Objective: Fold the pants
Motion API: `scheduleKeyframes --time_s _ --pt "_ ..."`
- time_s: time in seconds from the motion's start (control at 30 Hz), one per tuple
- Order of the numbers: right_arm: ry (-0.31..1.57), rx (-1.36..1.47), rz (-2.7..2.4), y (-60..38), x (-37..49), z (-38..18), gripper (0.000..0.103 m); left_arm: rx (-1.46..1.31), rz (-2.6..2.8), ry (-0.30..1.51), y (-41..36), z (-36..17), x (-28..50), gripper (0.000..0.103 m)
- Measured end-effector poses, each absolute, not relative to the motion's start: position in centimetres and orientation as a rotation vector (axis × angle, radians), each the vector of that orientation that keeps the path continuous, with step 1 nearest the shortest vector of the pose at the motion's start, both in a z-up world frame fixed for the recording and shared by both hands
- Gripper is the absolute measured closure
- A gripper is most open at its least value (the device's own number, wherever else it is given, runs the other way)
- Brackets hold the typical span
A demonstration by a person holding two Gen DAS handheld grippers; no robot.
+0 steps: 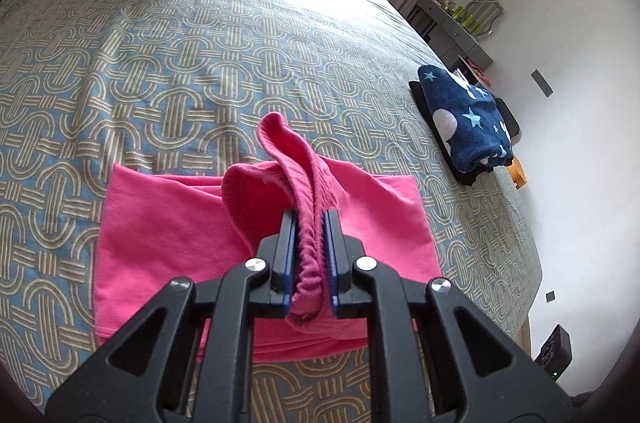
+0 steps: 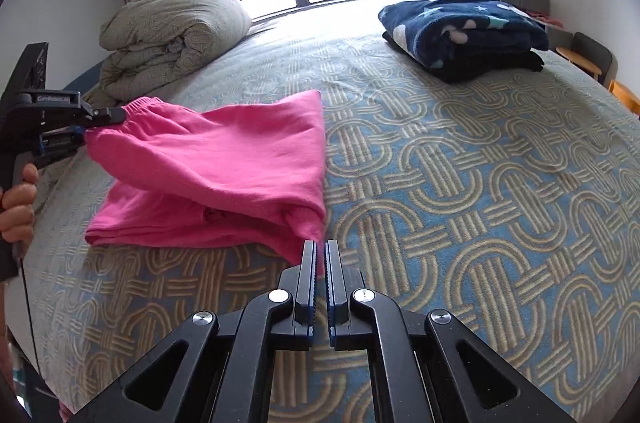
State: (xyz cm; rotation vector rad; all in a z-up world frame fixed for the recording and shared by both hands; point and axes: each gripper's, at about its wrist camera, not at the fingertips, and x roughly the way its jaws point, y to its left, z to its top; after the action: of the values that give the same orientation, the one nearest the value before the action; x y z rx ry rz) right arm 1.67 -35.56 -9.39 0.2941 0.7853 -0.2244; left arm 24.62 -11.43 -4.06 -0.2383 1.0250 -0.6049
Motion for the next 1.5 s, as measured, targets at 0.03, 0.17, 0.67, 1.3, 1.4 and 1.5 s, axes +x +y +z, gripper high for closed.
scheduleKeyframes --time_s 0.03,0.17,0.67,1.3,1.4,1.5 --pt "0.799 0.306 -0.236 -36.0 1.4 -9.7 0.100 -0.239 -0.606 1.027 -11.3 -4.1 24.5 0.089" --pt "0.847 0.425 -0.219 -38.1 1.0 -11.0 0.097 -0.216 -0.606 1.059 -11.0 -5.3 24.0 0.088" --pt "0.863 0.251 -0.191 -34.7 4.2 -10.6 0.031 -0.155 -0.562 1.243 -11.7 -12.0 24.6 0.036" --pt "0.802 0.416 -0.221 -35.7 5.1 -10.6 0.096 -0.281 -0.670 1.178 -11.6 -8.1 24.9 0.085" --pt "0.799 0.435 -0.202 -35.6 4.5 -10.4 0.096 -0.284 -0.677 1.150 -11.4 -6.8 24.8 0.085" --pt "0.791 0.488 -0.191 -36.1 3.9 -10.5 0.096 -0.280 -0.677 1.125 -11.1 -6.0 24.6 0.085"
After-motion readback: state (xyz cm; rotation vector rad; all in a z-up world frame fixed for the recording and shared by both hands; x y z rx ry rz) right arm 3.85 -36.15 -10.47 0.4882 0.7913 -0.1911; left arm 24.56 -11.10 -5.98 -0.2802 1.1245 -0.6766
